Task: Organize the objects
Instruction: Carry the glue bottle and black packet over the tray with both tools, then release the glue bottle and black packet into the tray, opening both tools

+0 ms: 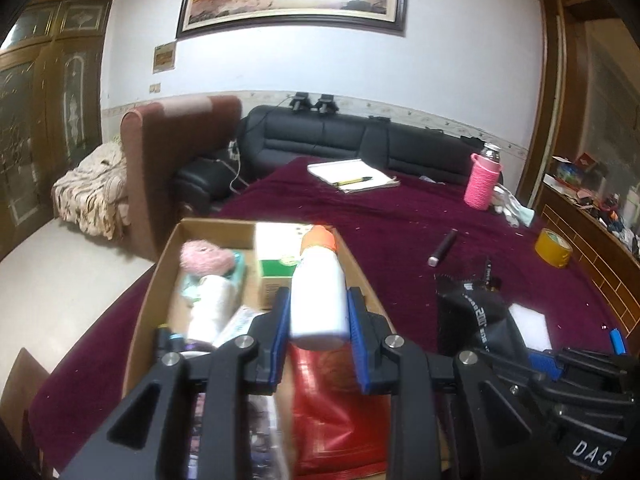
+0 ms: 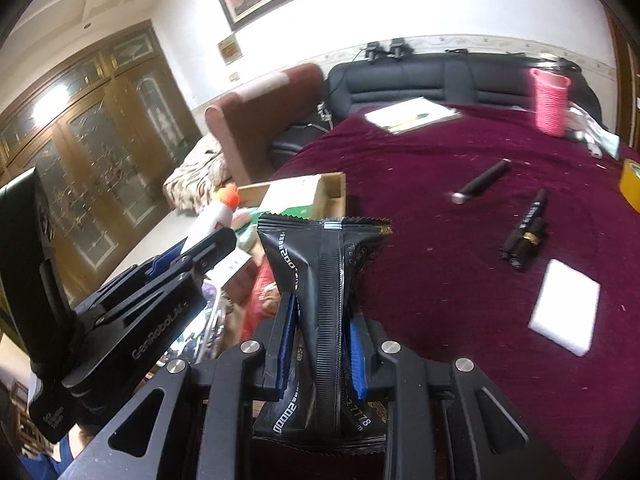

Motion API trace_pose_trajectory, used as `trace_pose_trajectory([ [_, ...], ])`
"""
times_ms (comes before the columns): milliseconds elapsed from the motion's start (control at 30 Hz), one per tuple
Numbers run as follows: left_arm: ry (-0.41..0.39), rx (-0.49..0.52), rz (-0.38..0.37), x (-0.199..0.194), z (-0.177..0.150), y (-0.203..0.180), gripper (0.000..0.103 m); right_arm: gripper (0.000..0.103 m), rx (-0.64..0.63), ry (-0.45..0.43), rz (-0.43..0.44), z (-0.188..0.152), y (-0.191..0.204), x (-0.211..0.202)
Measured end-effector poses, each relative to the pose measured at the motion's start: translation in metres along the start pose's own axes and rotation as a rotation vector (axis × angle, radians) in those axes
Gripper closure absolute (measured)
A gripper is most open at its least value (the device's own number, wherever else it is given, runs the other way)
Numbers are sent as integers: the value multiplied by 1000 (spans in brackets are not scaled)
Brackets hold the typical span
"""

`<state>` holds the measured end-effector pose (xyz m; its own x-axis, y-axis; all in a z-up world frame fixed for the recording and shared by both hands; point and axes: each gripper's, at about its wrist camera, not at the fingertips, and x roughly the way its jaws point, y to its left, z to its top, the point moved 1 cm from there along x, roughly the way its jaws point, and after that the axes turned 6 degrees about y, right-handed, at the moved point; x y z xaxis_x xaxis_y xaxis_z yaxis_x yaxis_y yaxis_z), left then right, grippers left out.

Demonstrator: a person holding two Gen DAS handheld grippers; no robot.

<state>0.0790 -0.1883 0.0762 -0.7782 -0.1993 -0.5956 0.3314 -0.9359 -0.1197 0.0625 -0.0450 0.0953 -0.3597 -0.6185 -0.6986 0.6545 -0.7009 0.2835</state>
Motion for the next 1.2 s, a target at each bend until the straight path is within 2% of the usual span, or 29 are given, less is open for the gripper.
trace_pose_trajectory([
  [333,130,-180,-92,14,7,87,76,76,-49,88,47,1,35,30],
  [467,186,-211,-122,24,17,111,76,76,-50,137,56,6,46,45],
  [567,245,-214,-164,38,29,116,76,76,-37,172,63,12,53,55],
  [700,279,-190,-146,54,43,117,76,76,-43,179,55,18,62,65],
  [833,323,-179,-165,73,51,114,76,76,-14,206,64,21,61,74],
  [1200,379,-179,-148,106,65,117,76,76,47,248,81,32,62,98],
])
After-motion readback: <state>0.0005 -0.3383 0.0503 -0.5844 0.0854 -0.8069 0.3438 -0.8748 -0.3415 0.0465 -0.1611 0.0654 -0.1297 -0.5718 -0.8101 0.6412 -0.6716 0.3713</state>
